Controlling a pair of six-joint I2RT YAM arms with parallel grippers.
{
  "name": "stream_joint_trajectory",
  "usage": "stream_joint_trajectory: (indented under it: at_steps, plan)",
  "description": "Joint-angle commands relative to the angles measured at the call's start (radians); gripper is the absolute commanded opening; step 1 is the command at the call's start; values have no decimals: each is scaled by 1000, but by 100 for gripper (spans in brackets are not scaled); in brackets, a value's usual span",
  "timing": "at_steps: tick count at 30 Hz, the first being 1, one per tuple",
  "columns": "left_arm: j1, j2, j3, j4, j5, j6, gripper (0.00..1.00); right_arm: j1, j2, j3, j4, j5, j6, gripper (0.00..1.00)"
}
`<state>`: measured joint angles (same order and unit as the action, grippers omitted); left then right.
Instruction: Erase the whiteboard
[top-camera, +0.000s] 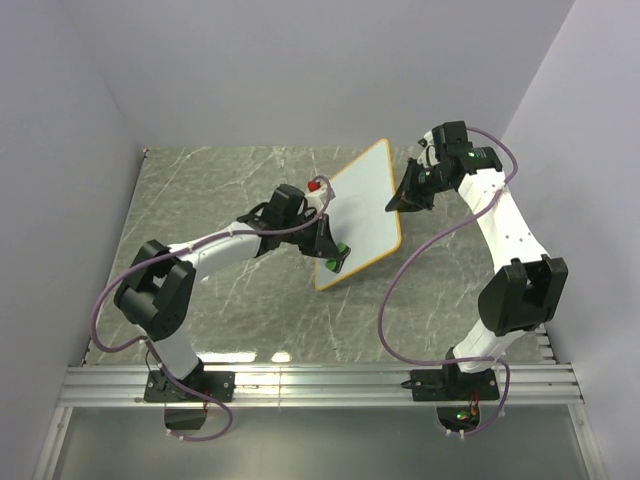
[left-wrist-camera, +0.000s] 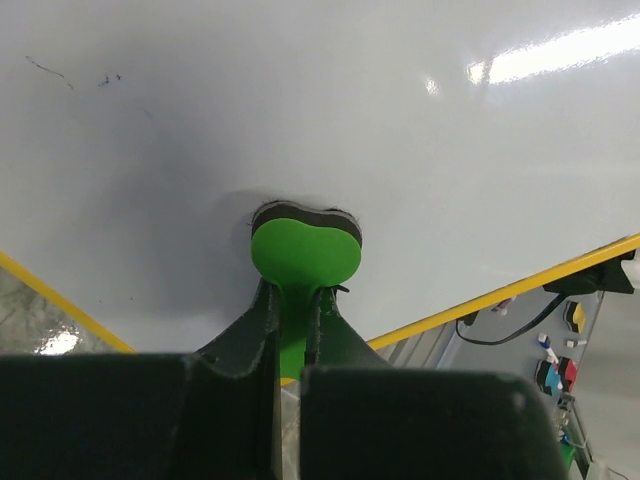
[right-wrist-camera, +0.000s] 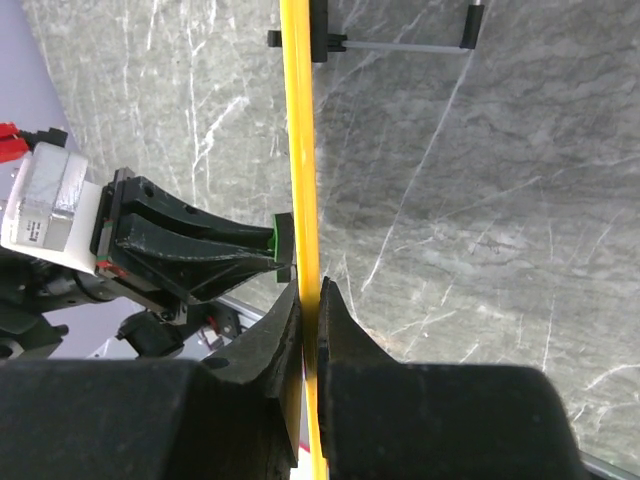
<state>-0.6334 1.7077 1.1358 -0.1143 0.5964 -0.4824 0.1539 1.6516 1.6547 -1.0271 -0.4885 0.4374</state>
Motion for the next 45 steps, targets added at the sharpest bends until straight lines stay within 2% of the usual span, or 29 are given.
stream_joint_trajectory:
  at_steps: [1,6,11,14,27,33,45]
  plan:
    - [-28,-17,-47,-1,32,15,0,7,24,42,99,-38,81,0]
    - [-23,24,-81,56,-81,-24,0,7,10,24,98,-44,89,0]
    - [14,134,-1,67,-178,-42,0,9,-9,-1,88,-50,83,0]
    - [41,181,87,12,-207,-35,0,7,-27,-15,96,-51,89,0]
    - [176,107,441,-156,-279,-41,0,7,-99,-128,179,-59,110,0]
    - [244,4,467,-166,-345,-48,0,7,-104,-150,219,-41,115,0]
    - [265,-157,312,-223,-403,-52,0,-8,-27,-52,275,37,112,0]
